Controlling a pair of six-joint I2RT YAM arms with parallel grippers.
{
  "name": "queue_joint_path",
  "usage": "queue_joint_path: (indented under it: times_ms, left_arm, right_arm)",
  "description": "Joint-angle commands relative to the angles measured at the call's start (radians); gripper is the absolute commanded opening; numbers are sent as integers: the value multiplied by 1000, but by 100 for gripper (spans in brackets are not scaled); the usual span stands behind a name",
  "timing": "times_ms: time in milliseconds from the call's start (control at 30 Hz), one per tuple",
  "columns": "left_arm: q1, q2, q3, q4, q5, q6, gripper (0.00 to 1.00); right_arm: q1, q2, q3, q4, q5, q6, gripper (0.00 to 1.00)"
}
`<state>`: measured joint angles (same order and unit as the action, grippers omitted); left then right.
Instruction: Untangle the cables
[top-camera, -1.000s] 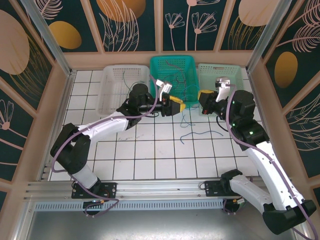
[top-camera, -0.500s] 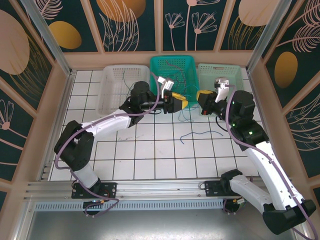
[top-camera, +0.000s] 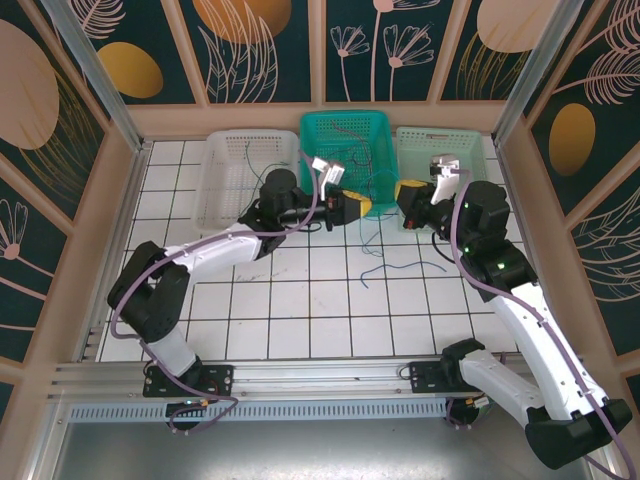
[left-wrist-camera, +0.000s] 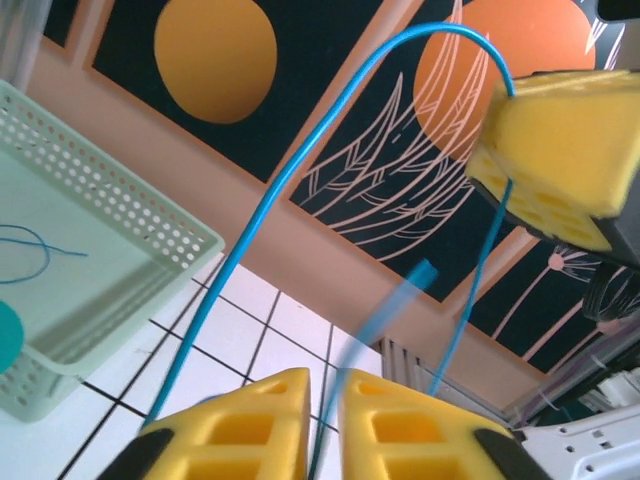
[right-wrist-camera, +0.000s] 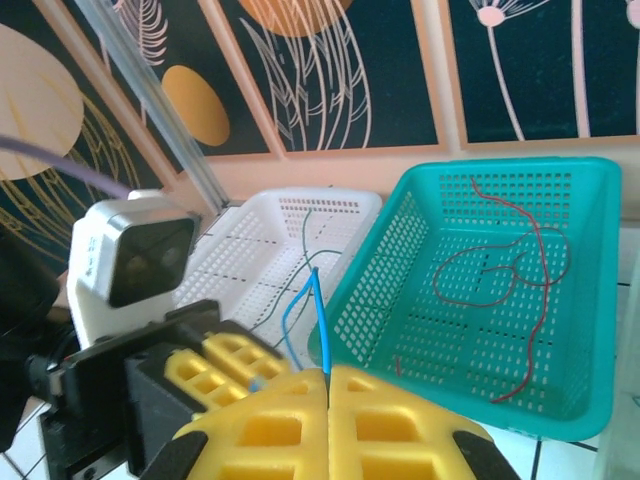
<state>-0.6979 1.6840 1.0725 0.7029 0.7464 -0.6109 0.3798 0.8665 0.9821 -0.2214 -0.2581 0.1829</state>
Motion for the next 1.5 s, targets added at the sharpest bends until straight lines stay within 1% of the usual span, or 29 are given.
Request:
queue_joint_path:
  times_ms: [0, 67, 167, 267, 333, 433, 533, 600, 700, 733, 800, 900, 1000, 1067, 1167, 1300, 1367, 1467]
  left_arm:
    - [-3, -63, -92, 242, -98, -105, 12]
    - [-2, -74, -192, 377, -169, -191, 12]
    - [-3, -90, -279, 523, -279, -263, 14]
    - [-10, -85, -330, 663, -359, -340, 17]
    - [-23, -64, -337, 721, -382, -381, 18]
    - [-54, -19, -314, 759, -383, -402, 19]
    - [-61, 0, -298, 759, -375, -394, 22]
    - [-60, -11, -269, 681, -344, -341, 26]
    - [-61, -39, -145, 368, -228, -170, 34]
    - [-61, -53, -108, 227, -206, -89, 37]
    - [-60, -109, -67, 16, -254, 84, 42]
    - [-61, -193, -39, -225, -329, 349, 51]
    - [-60, -224, 25, -454, -356, 570, 58]
    - [-61, -223, 64, -550, -355, 651, 59]
    - [-61, -214, 94, -613, -313, 733, 59]
    - [-60, -166, 159, -697, -279, 805, 59]
    - [-61, -130, 207, -756, -230, 838, 57]
    - [-61, -96, 236, -784, -184, 861, 56]
  right_arm:
    - [6, -13, -27, 27, 71, 24, 0]
    - [5, -19, -45, 56, 104, 58, 0]
    - [3, -27, -88, 111, 142, 115, 0]
    - [4, -38, -136, 176, 155, 171, 0]
    - [2, -50, -168, 234, 158, 202, 0]
    - [2, -58, -188, 295, 133, 226, 0]
    - [2, -31, -144, 244, 64, 187, 0]
    - [4, -13, -110, 179, 39, 153, 0]
    - [2, 3, -64, 93, 44, 110, 0]
    - [2, 9, -49, 65, 43, 97, 0]
    - [2, 22, -20, 12, 44, 74, 0]
    - [0, 50, 13, -58, 31, 37, 0]
    - [-1, 80, 40, -106, 17, 14, 0]
    - [-1, 98, 54, -121, 6, 8, 0]
    - [0, 111, 62, -128, -4, 11, 0]
    - [1, 112, 69, -130, -9, 12, 0]
    - [-1, 115, 73, -136, -9, 10, 0]
    - [-1, 116, 73, -133, -15, 16, 0]
